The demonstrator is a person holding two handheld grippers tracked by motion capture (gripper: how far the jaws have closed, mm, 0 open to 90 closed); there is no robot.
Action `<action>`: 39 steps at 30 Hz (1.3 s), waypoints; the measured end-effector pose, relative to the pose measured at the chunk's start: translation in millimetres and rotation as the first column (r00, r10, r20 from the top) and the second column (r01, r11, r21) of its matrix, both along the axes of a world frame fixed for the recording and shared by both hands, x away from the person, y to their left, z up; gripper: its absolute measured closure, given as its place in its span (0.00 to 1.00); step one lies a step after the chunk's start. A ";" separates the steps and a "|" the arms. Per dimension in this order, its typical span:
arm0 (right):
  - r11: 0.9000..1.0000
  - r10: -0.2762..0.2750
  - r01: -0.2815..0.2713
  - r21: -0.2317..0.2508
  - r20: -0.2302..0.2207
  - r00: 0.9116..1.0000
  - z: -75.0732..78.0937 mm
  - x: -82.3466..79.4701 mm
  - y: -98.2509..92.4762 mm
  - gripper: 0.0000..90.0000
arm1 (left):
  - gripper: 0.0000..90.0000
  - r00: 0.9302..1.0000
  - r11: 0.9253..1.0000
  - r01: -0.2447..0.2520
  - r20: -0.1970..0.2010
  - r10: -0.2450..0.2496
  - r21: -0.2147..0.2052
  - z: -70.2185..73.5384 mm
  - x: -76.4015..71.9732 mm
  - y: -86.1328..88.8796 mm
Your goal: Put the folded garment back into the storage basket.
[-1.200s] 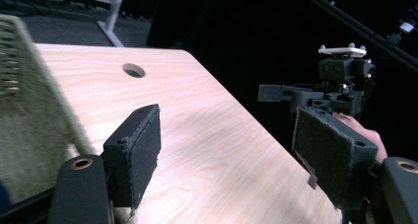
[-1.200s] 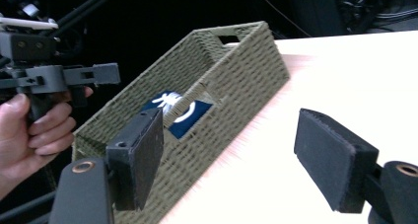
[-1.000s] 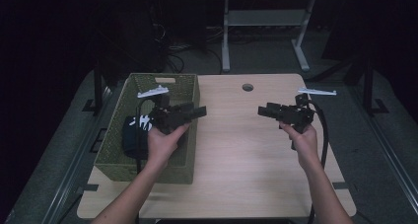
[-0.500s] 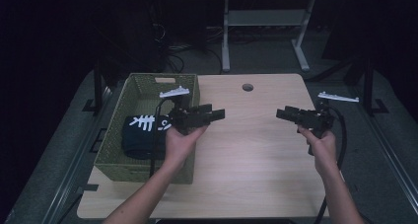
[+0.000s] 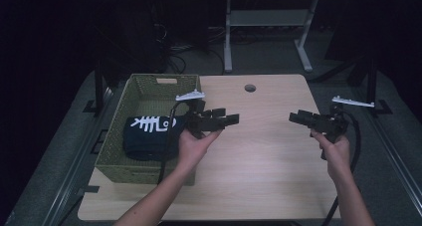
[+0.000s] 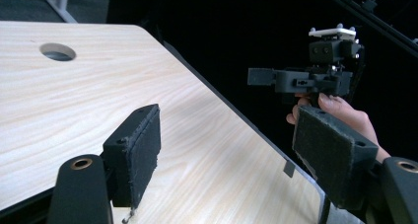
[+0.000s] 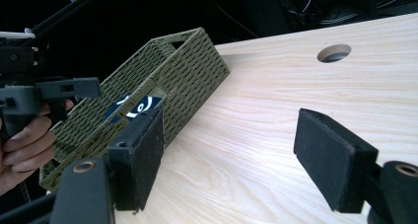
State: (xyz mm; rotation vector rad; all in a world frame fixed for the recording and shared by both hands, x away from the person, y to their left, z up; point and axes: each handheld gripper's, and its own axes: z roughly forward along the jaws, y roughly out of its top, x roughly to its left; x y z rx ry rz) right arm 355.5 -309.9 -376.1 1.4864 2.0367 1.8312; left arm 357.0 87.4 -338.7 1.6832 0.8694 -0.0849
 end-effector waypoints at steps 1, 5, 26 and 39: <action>1.000 -0.010 0.010 -0.009 0.001 1.000 -0.2 -1.3 -3.8 0.30 | 0.29 1.000 1.000 0.001 -0.001 -0.001 0.000 -0.9 -0.5 -3.4; 1.000 -0.019 0.019 -0.016 -0.004 1.000 -2.0 -3.4 -9.2 0.30 | 0.29 1.000 1.000 0.018 0.004 -0.018 0.005 -2.6 -2.2 -12.3; 0.995 -0.083 0.080 -0.053 -0.052 0.995 -26.5 -23.6 -46.8 0.30 | 0.29 0.998 0.998 0.059 0.011 -0.059 0.021 -24.9 -18.3 -43.7; 0.990 -0.105 0.098 -0.098 -0.075 0.992 -47.3 -44.6 -58.5 0.29 | 0.29 0.993 0.993 0.103 0.050 -0.105 0.054 -42.6 -44.2 -52.3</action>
